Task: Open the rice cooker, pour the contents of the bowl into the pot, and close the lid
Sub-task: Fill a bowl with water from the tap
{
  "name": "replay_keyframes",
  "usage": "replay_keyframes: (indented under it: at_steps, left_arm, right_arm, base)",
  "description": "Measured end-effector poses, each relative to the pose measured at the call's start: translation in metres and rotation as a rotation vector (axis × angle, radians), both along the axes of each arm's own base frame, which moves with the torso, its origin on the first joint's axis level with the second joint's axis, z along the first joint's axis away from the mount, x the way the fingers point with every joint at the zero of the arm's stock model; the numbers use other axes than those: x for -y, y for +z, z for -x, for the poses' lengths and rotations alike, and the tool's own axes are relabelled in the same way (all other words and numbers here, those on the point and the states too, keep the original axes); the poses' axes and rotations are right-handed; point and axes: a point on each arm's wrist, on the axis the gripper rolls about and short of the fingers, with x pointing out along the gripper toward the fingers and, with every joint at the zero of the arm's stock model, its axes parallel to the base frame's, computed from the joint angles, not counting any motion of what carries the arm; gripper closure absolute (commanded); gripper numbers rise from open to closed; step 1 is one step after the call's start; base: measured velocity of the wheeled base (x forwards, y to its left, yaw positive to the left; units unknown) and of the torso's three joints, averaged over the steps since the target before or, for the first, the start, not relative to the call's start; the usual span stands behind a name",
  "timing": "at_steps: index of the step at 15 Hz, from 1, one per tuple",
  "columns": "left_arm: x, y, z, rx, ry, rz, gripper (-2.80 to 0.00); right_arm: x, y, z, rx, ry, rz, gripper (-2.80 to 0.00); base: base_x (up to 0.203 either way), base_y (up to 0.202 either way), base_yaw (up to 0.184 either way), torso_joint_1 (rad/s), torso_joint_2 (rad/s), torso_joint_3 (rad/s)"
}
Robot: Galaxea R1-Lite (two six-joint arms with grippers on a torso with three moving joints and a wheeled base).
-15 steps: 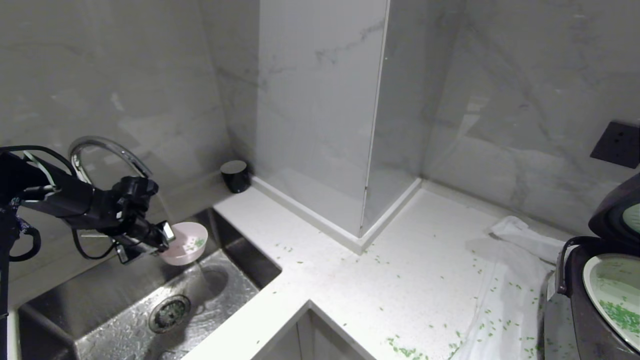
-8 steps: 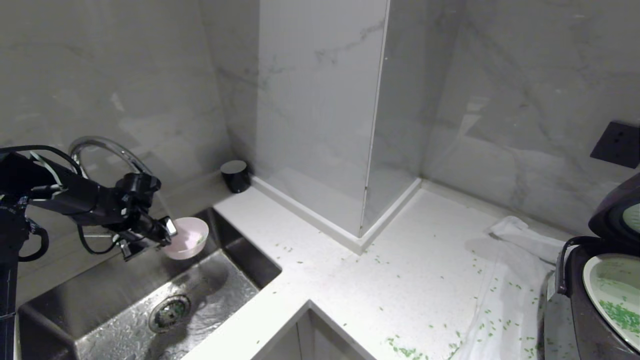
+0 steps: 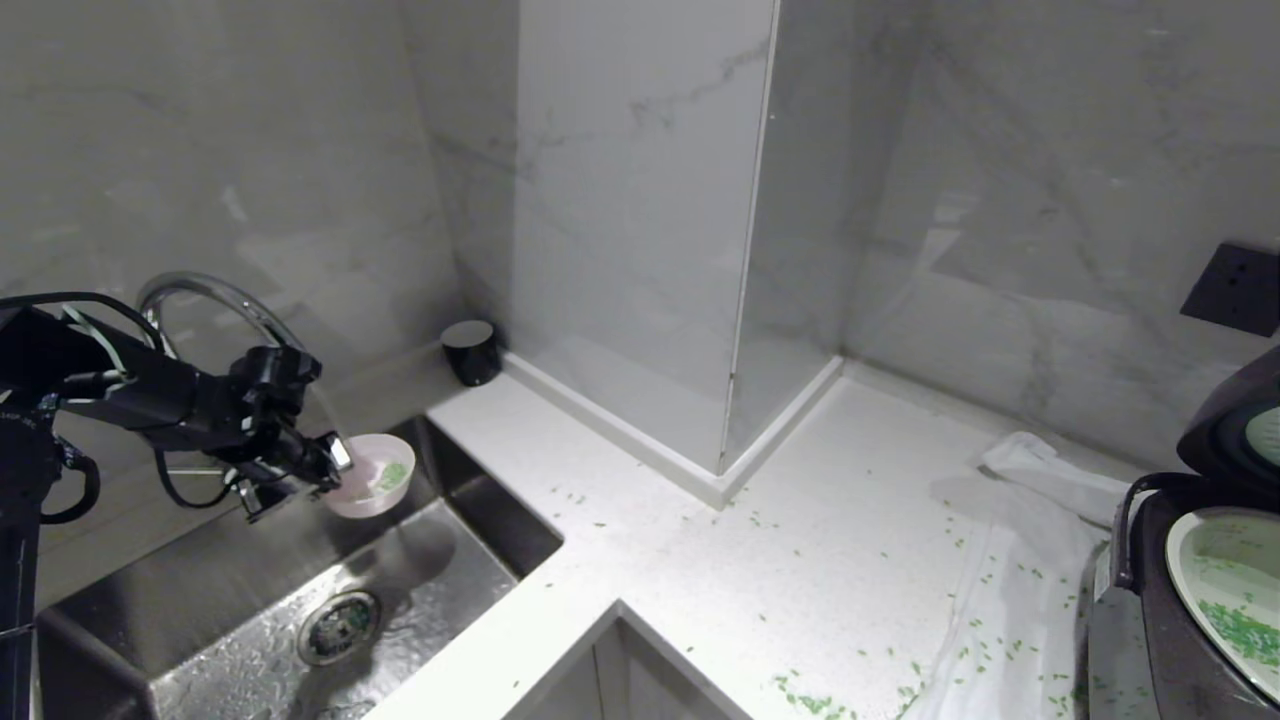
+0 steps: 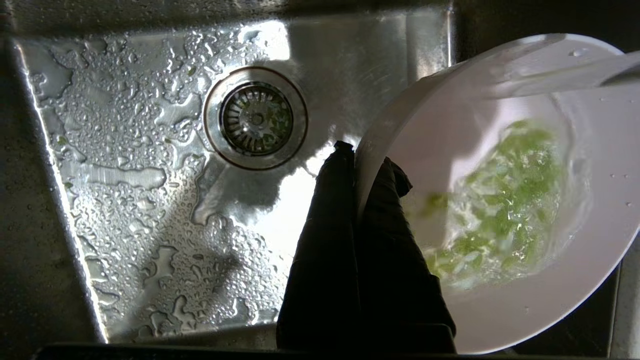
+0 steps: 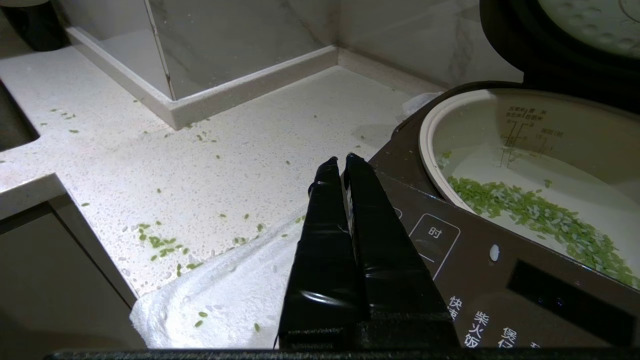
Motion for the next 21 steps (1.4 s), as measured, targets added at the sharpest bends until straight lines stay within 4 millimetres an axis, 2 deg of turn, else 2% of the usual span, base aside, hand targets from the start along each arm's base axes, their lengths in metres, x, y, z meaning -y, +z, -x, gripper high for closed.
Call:
replay_keyframes:
  at_steps: [10,21]
  left_arm:
    - [-0.007,0.007,-0.006,0.041,0.036,0.009,0.0]
    - [-0.003,-0.003,0.004,-0.015,0.032,0.029,0.0]
  right_arm:
    - [0.0,0.0,0.0,0.0,0.0,-0.001,0.0]
    - [0.0,0.0,0.0,0.0,0.0,0.0,0.0]
  base:
    - [0.0,0.0,0.0,0.0,0.0,0.0]
    - [0.0,0.0,0.0,0.0,0.0,0.0]
